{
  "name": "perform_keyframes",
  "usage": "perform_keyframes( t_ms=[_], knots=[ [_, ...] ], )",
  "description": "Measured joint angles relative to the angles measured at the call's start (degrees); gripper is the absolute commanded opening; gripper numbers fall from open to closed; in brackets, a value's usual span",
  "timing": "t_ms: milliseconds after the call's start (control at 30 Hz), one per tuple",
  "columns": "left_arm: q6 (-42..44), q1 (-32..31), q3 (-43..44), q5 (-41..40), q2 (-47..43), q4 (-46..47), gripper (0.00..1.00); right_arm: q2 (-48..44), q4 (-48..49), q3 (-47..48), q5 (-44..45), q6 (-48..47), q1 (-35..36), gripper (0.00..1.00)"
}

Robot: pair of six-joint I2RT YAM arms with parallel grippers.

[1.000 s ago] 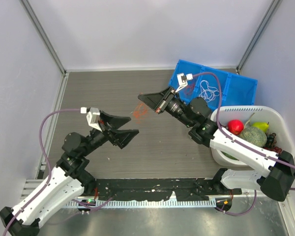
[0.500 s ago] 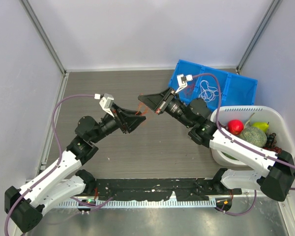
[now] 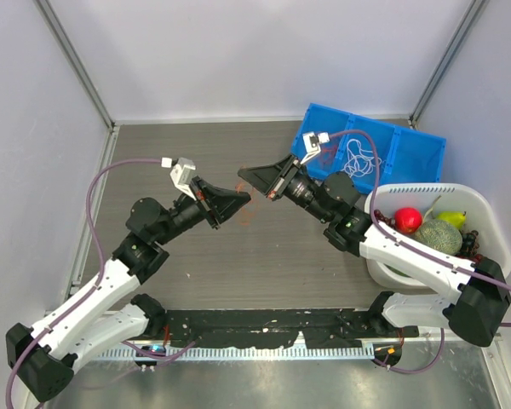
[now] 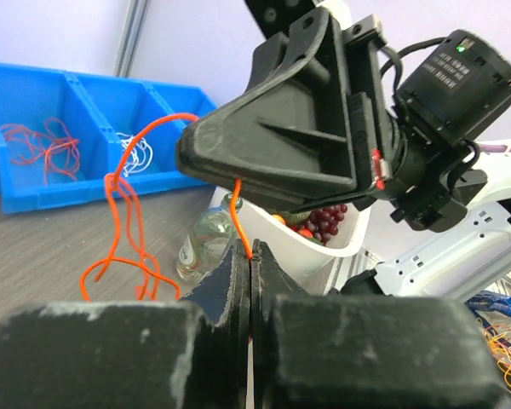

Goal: Untangle the cables

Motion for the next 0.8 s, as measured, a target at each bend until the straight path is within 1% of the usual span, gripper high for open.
perform_keyframes(
  t_ms=[33,67,133,200,300,400,533,667,800],
  knots=[
    [0.09,0.0,0.63,0.04,0.07,-0.48,0.0,0.04,0.15,0.0,0.04,-0.33,-0.02,0.28],
    [0.15,0.0,1.14,0.07,-0.02,-0.79,0.0,0.04,-0.02,0.0,0.09,-0.57,-0.02,0.44],
    [0.09,-0.02,1.7,-0.15,-0.66,-1.44,0.0,0.04,-2.84,0.37,0.02,-3.67,0.0,0.53],
    [-0.11,-0.02,2.23,-1.01,-1.46,-2.99,0.0,0.04,-8.46,1.33,0.81,-8.2,0.07,0.57],
    [-0.98,-0.04,4.76,-3.74,-2.43,-9.51,0.0,-1.18,-15.39,1.31,3.67,-15.78,0.09,0.65],
    [-2.05,-0.02,8.83,-5.97,-2.45,-16.26,0.0,-7.52,-18.75,-4.63,5.99,-23.04,-0.11,0.65],
    [-3.65,-0.02,11.45,-6.99,-2.49,-20.57,0.0,-13.51,-18.16,-11.78,4.76,-26.86,-0.52,0.65],
    [-5.07,-0.02,11.54,-7.45,-2.54,-23.32,0.0,-12.13,-11.69,-17.31,-0.61,-26.38,-0.48,0.65],
    [-6.29,-0.02,11.54,-7.58,-2.54,-24.81,0.0,-6.45,-2.34,-22.03,-5.31,-23.5,0.68,0.65]
  ],
)
